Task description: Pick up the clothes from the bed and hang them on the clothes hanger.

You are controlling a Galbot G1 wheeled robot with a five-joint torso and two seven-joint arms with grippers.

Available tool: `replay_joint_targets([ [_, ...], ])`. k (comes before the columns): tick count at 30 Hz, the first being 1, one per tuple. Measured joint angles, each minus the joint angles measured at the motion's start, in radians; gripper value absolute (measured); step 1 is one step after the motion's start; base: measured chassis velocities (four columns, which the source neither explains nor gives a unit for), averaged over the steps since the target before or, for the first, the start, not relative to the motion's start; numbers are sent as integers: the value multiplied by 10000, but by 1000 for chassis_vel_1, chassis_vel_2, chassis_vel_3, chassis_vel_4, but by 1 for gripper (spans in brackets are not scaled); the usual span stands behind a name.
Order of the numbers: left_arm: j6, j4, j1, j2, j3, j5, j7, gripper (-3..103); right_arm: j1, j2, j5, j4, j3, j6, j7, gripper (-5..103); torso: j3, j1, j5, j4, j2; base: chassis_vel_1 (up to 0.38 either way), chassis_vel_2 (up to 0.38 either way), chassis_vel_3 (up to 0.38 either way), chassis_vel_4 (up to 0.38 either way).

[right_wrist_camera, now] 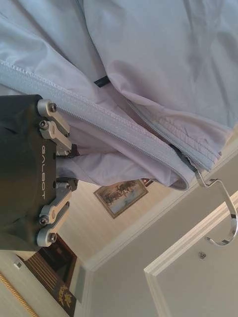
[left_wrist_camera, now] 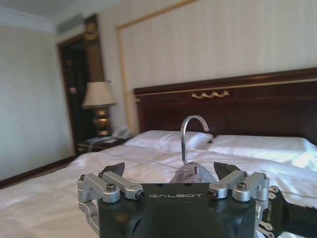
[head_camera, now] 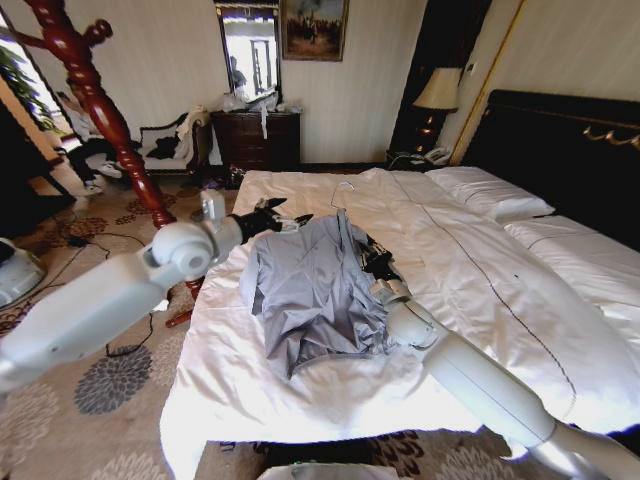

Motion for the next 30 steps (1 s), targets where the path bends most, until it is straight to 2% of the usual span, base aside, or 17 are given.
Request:
replay_joint_targets([
  [2, -347, 673, -660, -87, 787, 187, 1076, 102, -37, -9, -153, 0, 97, 126, -12, 18, 0, 1, 0, 0, 0, 0, 0, 0, 0],
  [3, -347, 673, -660, -87, 787, 187, 1076, 102, -37, -9, -153, 0, 97, 126, -12, 18, 0, 1, 0, 0, 0, 0, 0, 0, 0],
  [6, -629, 1371, -1605, -85, 1958, 479, 2651, 98, -150, -72, -517, -9, 264, 374, -85, 18, 0, 2, 0, 0, 0, 0, 0, 0, 0],
  [7, -629, 1371, -1605, -85, 1958, 479, 2651, 98, -150, -72, -517, -9, 264, 374, -85, 18, 0, 2, 0, 0, 0, 0, 0, 0, 0],
  [9, -719, 1659, -2050, -94, 2480, 583, 3403, 96, -223, -94, -771, -22, 351, 519, -120, 18, 0, 0, -1, 2, 1, 0, 0, 0, 0],
  [11, -769, 1930, -2338, -174, 2779, 711, 3789, 92, -290, -98, -909, -22, 420, 574, -131, 18, 0, 0, -1, 3, 0, 0, 0, 0, 0],
  [17, -775, 2361, -2945, -464, 3262, 773, 4040, 89, -423, -154, -1308, -22, 518, 750, -163, 18, 0, 1, -2, 0, 0, 0, 0, 0, 0],
  [22, -771, 2468, -3821, -730, 4143, 683, 4167, 86, -438, -124, -1586, -88, 533, 875, -184, 18, 0, 0, 2, 0, 0, 0, 0, 0, 0],
  [29, -739, 2378, -4265, -821, 4885, 690, 4170, 76, -386, -100, -1724, -142, 530, 961, -191, 18, -1, 0, -2, 3, 0, 0, 0, 0, 0],
  [30, -734, 2394, -4328, -857, 5006, 700, 4165, 66, -364, -98, -1729, -142, 522, 962, -192, 18, 0, 0, -1, 4, 0, 0, 0, 0, 0],
])
